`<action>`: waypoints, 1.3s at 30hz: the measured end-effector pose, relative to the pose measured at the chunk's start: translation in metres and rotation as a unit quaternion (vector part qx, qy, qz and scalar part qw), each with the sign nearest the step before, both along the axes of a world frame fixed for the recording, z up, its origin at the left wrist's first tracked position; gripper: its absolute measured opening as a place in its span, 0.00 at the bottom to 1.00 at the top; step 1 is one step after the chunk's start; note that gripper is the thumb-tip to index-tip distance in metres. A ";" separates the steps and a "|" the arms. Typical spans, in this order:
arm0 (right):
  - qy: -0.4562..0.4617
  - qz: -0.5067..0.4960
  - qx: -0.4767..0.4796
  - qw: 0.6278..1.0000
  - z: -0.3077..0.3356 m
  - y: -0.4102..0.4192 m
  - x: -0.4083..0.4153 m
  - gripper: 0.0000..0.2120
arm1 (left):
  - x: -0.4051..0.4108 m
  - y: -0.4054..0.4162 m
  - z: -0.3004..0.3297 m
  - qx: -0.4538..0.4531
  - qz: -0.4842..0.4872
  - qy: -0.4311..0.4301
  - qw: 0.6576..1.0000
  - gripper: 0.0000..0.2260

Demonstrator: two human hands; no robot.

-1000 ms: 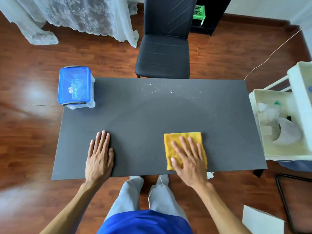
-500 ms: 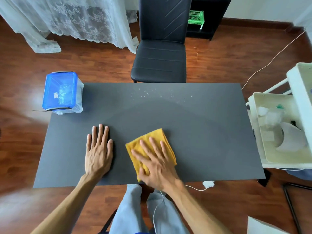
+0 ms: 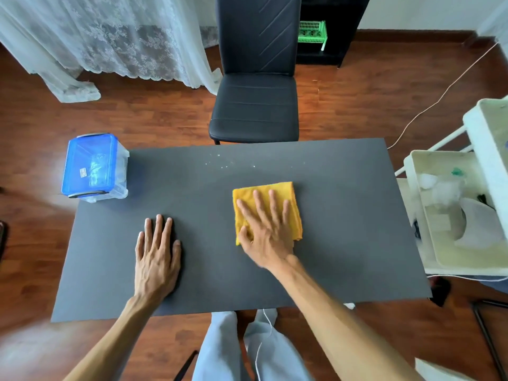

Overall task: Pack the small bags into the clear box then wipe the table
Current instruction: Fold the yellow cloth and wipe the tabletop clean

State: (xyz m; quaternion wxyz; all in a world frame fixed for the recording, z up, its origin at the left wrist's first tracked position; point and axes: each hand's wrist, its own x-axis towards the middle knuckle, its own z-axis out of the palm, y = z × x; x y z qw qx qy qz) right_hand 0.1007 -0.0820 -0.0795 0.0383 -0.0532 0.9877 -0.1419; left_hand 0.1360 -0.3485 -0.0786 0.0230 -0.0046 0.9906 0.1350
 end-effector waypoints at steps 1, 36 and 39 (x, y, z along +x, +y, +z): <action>-0.005 0.066 -0.005 0.998 -0.001 -0.018 0.025 0.32 | 0.000 -0.003 0.001 0.006 -0.005 0.000 1.000 0.27; 0.017 0.031 0.031 0.999 -0.004 -0.008 -0.095 0.24 | -0.113 0.017 -0.004 -0.036 -0.018 -0.016 0.999 0.31; -0.006 0.208 0.027 0.978 -0.008 -0.015 -0.022 0.25 | -0.118 0.007 -0.004 -0.022 -0.035 -0.001 0.999 0.29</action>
